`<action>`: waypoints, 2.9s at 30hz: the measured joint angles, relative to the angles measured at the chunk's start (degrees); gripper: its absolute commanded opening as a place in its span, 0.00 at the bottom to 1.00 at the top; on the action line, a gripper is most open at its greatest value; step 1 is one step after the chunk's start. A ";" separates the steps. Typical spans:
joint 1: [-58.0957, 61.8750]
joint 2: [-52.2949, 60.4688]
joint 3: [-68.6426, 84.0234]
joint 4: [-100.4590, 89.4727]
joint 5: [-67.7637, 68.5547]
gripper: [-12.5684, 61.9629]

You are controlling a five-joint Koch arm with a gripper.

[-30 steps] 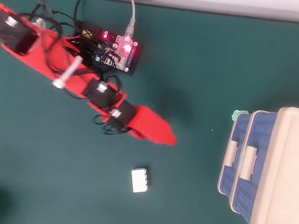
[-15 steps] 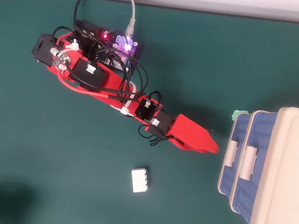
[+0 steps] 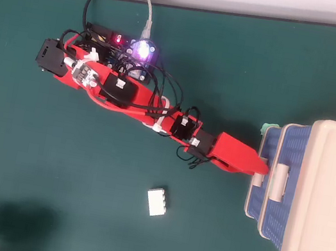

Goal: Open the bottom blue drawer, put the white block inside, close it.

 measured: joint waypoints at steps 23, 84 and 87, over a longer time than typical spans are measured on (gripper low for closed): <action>0.26 15.12 20.13 11.34 0.97 0.06; 30.32 6.06 -29.79 109.16 -49.13 0.47; 30.32 6.06 -29.79 107.05 -49.22 0.44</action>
